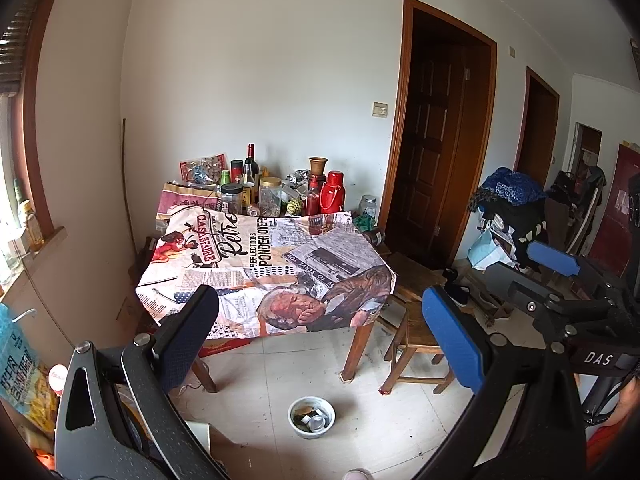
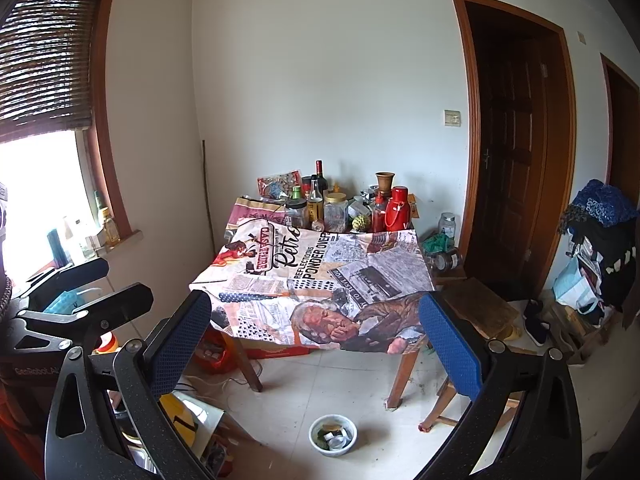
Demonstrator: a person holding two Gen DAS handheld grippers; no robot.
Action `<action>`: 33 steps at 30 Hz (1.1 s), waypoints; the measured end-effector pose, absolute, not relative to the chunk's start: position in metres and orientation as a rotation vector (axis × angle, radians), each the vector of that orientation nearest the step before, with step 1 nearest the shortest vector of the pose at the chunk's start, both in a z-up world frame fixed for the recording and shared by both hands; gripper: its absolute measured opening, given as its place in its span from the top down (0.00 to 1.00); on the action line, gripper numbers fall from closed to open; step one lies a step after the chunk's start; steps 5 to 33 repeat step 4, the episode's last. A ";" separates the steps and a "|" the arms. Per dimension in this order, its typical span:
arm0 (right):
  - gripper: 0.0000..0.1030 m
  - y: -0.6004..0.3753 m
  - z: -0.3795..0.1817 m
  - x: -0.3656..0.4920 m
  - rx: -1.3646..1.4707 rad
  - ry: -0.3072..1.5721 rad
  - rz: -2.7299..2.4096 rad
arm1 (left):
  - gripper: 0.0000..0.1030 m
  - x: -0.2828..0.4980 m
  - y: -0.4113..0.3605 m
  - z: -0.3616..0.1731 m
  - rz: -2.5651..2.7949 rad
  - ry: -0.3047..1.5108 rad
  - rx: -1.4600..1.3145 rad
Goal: Collect trash
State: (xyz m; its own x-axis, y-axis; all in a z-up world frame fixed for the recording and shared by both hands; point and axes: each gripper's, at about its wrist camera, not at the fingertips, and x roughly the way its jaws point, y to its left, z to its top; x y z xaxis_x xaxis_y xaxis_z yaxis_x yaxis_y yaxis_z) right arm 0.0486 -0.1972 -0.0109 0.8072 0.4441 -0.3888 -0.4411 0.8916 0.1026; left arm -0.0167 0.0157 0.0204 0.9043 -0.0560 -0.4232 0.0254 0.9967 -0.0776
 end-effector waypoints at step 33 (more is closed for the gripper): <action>0.00 -0.199 -0.013 0.063 0.007 0.423 0.480 | 0.01 -0.002 0.015 0.020 -0.030 0.439 -0.076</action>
